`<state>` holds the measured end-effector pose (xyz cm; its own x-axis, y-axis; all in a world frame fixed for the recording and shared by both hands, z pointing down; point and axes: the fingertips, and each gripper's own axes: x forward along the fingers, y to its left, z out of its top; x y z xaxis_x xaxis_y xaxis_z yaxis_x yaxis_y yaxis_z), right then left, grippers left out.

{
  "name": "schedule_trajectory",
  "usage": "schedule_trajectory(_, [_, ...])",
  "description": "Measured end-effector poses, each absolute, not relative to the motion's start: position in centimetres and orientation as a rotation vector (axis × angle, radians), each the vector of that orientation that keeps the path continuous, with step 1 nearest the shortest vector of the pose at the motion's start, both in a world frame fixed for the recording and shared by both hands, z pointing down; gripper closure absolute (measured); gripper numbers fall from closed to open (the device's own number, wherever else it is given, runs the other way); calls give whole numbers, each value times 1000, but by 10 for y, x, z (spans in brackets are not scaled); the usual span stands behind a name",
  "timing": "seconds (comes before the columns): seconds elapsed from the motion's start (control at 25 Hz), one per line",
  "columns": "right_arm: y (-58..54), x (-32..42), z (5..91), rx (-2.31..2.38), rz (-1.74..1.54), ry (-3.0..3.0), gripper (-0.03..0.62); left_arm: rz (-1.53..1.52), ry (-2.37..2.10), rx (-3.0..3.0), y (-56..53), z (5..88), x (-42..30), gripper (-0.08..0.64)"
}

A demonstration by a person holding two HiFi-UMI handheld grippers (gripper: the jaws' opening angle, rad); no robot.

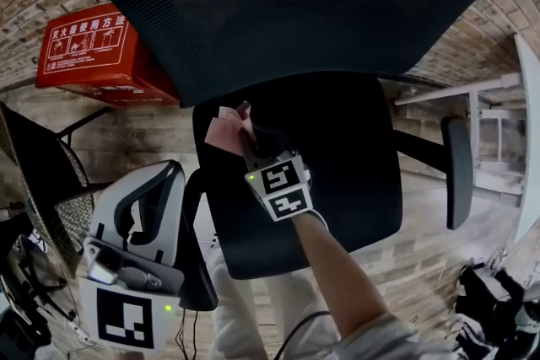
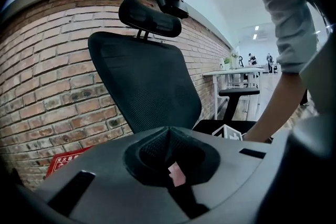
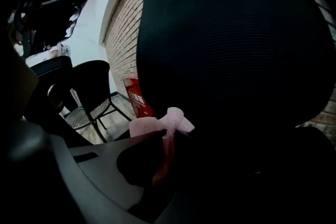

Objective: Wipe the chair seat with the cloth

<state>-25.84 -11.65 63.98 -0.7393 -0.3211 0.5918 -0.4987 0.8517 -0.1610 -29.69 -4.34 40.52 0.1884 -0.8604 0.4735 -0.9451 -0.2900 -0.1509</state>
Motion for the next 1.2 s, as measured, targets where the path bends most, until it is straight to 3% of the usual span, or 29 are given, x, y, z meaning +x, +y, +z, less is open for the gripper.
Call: schedule_trajectory(1.2, [-260, 17, 653, 1093, 308, -2144, 534, 775, -1553, 2428, -111, 425, -175, 541])
